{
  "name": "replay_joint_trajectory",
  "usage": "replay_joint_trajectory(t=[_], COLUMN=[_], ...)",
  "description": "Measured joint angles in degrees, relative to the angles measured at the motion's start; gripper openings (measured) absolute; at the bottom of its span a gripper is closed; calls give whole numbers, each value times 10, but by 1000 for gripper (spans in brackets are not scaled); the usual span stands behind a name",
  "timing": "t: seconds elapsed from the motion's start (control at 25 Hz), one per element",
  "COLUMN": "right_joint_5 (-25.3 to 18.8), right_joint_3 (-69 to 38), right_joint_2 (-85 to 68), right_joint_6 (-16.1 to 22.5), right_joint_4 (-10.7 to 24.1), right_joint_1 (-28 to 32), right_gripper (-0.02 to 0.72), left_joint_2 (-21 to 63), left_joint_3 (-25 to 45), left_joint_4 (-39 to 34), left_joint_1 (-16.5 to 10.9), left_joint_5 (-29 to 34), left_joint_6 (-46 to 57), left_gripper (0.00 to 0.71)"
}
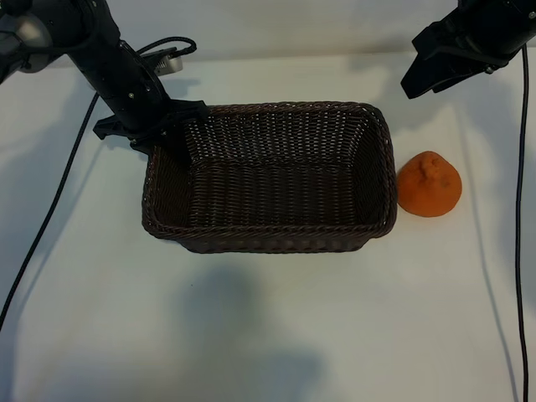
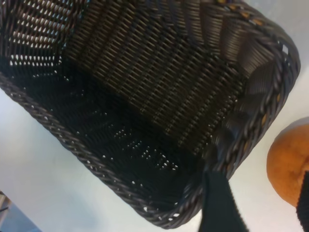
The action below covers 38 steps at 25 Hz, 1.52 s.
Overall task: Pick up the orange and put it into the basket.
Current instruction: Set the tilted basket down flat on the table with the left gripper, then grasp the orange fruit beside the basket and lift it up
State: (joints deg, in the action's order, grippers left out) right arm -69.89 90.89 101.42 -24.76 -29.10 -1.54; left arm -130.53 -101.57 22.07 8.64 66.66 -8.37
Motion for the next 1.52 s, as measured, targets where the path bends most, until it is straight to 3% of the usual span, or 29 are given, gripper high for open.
replay_joint_trajectory(t=[0.28,0.48,0.64,1.12,1.52], right_joint_5=[0,0,0,0,0], right_joint_3=[0,0,0,0,0], right_joint_2=[0,0,0,0,0], right_joint_6=[1,1,0,0,0], right_joint_4=[0,0,0,0,0], right_joint_1=[0,0,0,0,0], right_gripper=[405,405,405,405,405], left_joint_2=[0,0,2,86,153], left_joint_3=[0,-1,-1,-1,-1], left_joint_4=[1,14,15,15,8], left_joint_1=[0,0,-1,-28,-33], left_joint_5=[0,0,0,7,7], left_joint_6=[-16,-12,-6,10,9], left_gripper=[218,432,539,554,555])
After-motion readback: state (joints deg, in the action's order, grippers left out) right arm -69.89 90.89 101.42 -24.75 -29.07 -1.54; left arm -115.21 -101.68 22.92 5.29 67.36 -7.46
